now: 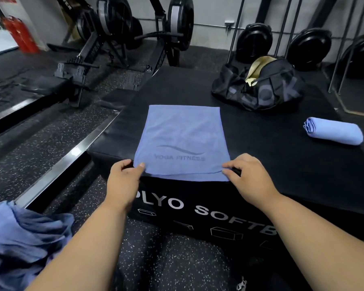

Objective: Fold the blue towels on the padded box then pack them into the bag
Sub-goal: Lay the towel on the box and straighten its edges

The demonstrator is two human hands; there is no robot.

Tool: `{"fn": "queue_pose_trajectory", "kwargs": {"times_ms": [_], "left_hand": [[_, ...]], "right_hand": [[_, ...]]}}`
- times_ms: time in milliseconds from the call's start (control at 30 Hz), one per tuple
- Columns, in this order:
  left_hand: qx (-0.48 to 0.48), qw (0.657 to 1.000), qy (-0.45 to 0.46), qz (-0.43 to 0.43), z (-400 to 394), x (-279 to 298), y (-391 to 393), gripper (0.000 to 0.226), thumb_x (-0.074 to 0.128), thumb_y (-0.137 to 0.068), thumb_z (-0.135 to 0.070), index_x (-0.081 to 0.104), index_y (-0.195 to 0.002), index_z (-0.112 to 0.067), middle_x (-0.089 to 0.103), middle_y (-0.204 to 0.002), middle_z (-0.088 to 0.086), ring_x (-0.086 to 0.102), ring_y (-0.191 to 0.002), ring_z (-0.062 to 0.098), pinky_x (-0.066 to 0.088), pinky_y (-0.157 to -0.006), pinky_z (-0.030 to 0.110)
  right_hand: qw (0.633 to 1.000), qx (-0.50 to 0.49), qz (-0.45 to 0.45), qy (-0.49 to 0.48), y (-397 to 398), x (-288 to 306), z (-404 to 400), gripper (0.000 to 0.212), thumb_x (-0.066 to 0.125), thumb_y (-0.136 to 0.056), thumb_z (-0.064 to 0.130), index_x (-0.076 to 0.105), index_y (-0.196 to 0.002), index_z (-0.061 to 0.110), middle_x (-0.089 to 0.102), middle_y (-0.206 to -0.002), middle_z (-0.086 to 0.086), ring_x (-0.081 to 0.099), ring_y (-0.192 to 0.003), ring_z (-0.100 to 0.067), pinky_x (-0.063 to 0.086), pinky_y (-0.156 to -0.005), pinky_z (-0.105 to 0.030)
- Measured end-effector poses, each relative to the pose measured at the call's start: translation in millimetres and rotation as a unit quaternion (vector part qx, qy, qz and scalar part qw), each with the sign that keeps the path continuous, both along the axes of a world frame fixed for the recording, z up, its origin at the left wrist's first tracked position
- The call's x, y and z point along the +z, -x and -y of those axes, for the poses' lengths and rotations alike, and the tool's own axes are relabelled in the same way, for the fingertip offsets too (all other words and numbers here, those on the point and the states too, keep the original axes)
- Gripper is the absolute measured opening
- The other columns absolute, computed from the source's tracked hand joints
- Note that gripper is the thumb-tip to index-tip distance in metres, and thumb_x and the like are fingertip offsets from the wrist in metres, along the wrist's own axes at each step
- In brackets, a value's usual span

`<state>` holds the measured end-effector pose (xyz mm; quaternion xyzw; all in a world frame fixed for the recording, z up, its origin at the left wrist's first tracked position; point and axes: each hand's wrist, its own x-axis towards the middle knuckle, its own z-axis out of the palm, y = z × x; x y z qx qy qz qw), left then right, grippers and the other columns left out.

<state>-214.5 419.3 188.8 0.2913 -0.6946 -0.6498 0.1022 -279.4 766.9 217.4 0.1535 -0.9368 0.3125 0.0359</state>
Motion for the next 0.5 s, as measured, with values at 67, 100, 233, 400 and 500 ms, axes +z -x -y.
{"fn": "queue_pose_trajectory", "kwargs": {"times_ms": [67, 100, 233, 400, 500], "left_hand": [[-0.031, 0.999, -0.033, -0.006, 6.3, -3.3, 4.3, 0.051, 0.080, -0.080, -0.044, 0.070, -0.123, -0.020, 0.081, -0.106, 0.001, 0.076, -0.106, 0.024, 0.057, -0.102, 0.055], [-0.039, 0.999, -0.035, -0.014, 7.6, -2.9, 5.6, 0.042, 0.080, -0.083, -0.039, 0.074, -0.118, -0.018, 0.081, -0.106, 0.004, 0.076, -0.107, 0.028, 0.056, -0.103, 0.057], [-0.029, 0.997, -0.062, -0.043, 11.4, -4.1, 9.3, 0.015, 0.077, -0.091, -0.024, 0.080, -0.102, -0.015, 0.081, -0.104, 0.011, 0.075, -0.108, 0.034, 0.056, -0.103, 0.055], [-0.029, 0.995, -0.081, -0.041, 22.5, -7.9, 12.0, 0.014, 0.081, -0.085, -0.027, 0.078, -0.094, -0.016, 0.079, -0.099, 0.011, 0.072, -0.093, 0.029, 0.057, -0.095, 0.046], [-0.029, 0.994, -0.092, -0.047, 27.0, -12.6, 9.9, 0.005, 0.076, -0.095, -0.014, 0.073, -0.097, -0.010, 0.071, -0.093, 0.012, 0.062, -0.089, 0.024, 0.054, -0.094, 0.041]], "right_hand": [[0.999, -0.001, -0.023, 0.028, -1.2, 2.0, 0.1, 0.008, 0.069, -0.099, 0.030, 0.077, -0.098, 0.033, 0.059, -0.098, 0.015, 0.060, -0.093, -0.009, 0.048, -0.083, -0.026], [0.998, -0.005, -0.029, 0.046, -1.7, 3.1, 0.1, 0.009, 0.067, -0.100, 0.028, 0.075, -0.096, 0.032, 0.060, -0.099, 0.015, 0.060, -0.092, -0.009, 0.048, -0.081, -0.024], [0.997, 0.014, -0.026, 0.065, -4.4, 4.9, 0.9, 0.010, 0.061, -0.104, 0.027, 0.068, -0.099, 0.031, 0.063, -0.103, 0.018, 0.061, -0.096, -0.008, 0.049, -0.083, -0.024], [0.996, 0.079, -0.039, -0.007, -6.4, 1.0, -6.5, 0.008, 0.064, -0.100, 0.028, 0.066, -0.094, 0.033, 0.067, -0.112, 0.019, 0.060, -0.105, -0.004, 0.043, -0.093, -0.018], [0.988, 0.124, -0.079, -0.054, -9.4, -2.5, -10.8, 0.007, 0.070, -0.096, 0.031, 0.067, -0.090, 0.032, 0.068, -0.115, 0.017, 0.060, -0.105, -0.009, 0.037, -0.096, -0.014]]}}
